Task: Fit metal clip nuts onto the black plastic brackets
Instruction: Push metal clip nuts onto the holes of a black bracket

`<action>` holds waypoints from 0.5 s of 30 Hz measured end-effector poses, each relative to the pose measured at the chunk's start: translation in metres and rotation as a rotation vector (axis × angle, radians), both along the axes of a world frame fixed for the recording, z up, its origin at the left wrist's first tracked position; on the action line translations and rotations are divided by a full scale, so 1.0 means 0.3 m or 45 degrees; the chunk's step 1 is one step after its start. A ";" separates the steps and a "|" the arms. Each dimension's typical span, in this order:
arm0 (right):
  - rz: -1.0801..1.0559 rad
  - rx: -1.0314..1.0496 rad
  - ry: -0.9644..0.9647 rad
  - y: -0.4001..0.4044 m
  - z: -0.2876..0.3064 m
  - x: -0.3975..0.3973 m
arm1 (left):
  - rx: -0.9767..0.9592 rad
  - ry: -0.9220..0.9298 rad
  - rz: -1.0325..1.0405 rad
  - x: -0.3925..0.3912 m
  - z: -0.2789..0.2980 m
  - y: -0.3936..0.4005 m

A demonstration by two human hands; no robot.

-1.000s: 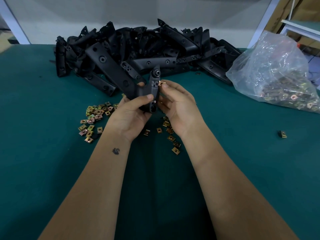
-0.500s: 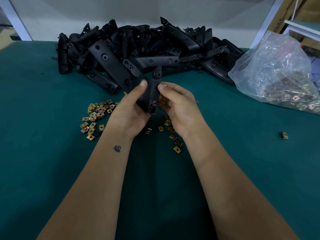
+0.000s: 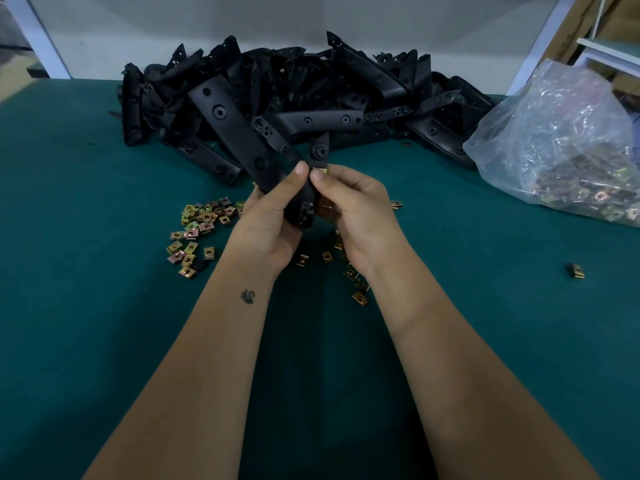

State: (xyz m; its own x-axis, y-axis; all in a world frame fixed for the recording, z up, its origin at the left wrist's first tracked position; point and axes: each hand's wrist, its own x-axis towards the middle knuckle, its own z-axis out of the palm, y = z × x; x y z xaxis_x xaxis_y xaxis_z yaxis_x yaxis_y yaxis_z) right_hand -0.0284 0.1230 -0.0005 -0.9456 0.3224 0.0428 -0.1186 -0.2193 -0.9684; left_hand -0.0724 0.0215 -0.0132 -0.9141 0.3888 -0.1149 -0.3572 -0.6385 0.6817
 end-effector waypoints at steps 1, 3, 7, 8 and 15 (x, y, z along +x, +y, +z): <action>0.001 -0.016 -0.001 -0.002 -0.001 -0.002 | 0.022 -0.016 -0.005 0.000 -0.003 0.001; 0.000 -0.051 -0.013 -0.004 -0.001 -0.004 | 0.042 -0.024 -0.026 -0.003 -0.012 0.003; -0.098 -0.019 0.008 -0.010 -0.004 -0.009 | 0.045 0.011 -0.055 -0.005 -0.026 0.004; -0.147 0.042 0.028 -0.015 -0.005 -0.010 | 0.056 -0.022 -0.039 -0.005 -0.025 0.006; -0.285 0.337 0.089 -0.020 -0.009 -0.007 | 0.001 0.002 -0.005 -0.006 -0.012 0.000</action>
